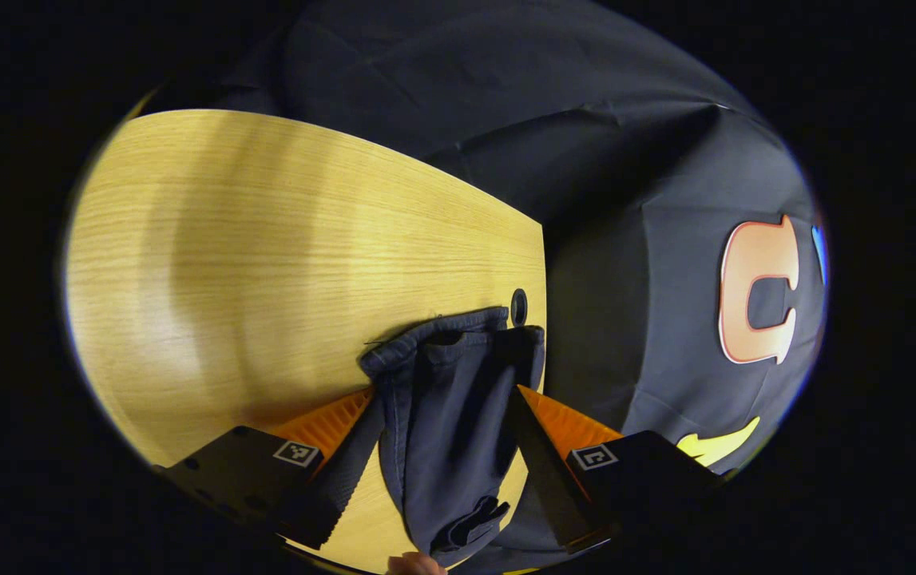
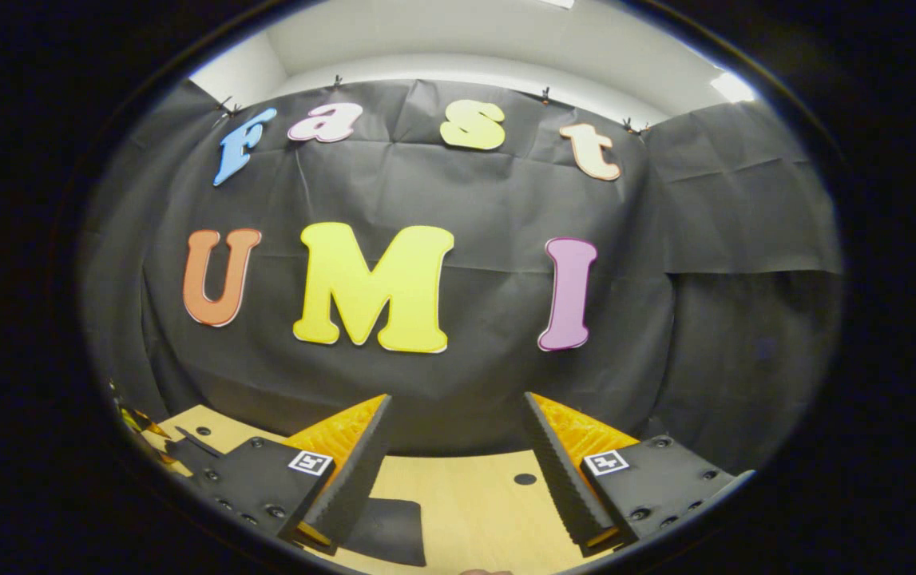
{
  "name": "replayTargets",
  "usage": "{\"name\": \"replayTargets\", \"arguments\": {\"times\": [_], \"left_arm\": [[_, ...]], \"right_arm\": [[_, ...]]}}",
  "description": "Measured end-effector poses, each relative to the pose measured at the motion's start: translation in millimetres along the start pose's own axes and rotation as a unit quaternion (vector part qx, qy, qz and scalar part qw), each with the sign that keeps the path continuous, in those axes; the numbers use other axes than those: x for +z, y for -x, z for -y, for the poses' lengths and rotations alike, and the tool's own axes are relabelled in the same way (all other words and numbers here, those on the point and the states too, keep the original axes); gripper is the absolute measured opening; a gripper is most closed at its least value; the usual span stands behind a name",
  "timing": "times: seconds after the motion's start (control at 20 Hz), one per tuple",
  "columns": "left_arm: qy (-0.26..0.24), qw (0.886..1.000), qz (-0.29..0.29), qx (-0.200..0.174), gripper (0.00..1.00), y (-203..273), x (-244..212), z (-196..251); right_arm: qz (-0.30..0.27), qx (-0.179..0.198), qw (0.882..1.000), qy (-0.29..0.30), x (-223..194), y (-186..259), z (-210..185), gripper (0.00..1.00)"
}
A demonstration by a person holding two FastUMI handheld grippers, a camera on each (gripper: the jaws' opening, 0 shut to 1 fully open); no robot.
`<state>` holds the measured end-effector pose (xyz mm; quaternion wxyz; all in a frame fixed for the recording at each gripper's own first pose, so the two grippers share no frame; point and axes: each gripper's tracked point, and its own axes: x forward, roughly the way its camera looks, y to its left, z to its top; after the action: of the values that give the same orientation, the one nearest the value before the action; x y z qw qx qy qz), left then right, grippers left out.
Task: Grasp the waist and the cuffs of the jeans and fold them to make the two legs overlap; first hold the waist and fold one-third of the jeans toward the cuffs, then hold the cuffs and fold the remaining one-third in the same direction to finish folding.
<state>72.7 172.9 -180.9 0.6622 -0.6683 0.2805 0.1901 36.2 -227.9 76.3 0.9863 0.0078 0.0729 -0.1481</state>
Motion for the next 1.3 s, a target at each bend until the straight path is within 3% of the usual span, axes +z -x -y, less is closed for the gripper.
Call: {"name": "replayTargets", "arguments": {"times": [0.25,0.3,0.35,0.4,0.55,0.8,0.95,1.15,1.3], "left_arm": [[-0.026,1.0,-0.011,-0.012,0.96,-16.3,-8.0,3.5],[-0.024,1.0,-0.016,-0.009,0.79,-18.1,-7.6,1.9],[-0.016,0.999,-0.027,-0.002,0.77,-17.8,-9.0,-3.1],[-0.002,0.999,-0.028,0.024,0.61,-23.0,-7.8,-14.1],[0.027,0.999,-0.038,0.027,0.1,-23.4,-7.1,-17.5],[-0.018,0.999,-0.023,0.016,0.04,-18.6,-7.5,-5.8],[-0.104,0.995,0.0,-0.003,0.04,-3.5,-12.2,20.9],[-0.242,0.969,0.031,-0.035,0.04,23.6,-28.1,69.3],[-0.3,0.95,0.045,-0.07,0.04,43.9,-49.5,109.9]], "right_arm": [[-0.007,0.003,1.0,0.005,-1.9,4.1,1.6,0.98],[-0.008,0.004,1.0,0.007,-3.1,4.6,2.5,0.98],[-0.01,0.004,1.0,0.007,-3.3,5.3,2.8,0.98],[-0.012,0.005,1.0,0.007,-5.4,5.4,3.1,0.98],[-0.017,0.007,1.0,0.011,-6.3,7.2,5.4,0.98],[-0.019,0.008,1.0,0.014,-5.7,6.4,11.0,0.98],[-0.02,0.011,1.0,0.012,-6.9,5.7,13.5,0.98],[-0.023,0.016,1.0,0.003,-7.9,2.6,18.1,0.98],[-0.021,0.017,1.0,0.001,-7.3,3.2,26.6,0.97]]}}
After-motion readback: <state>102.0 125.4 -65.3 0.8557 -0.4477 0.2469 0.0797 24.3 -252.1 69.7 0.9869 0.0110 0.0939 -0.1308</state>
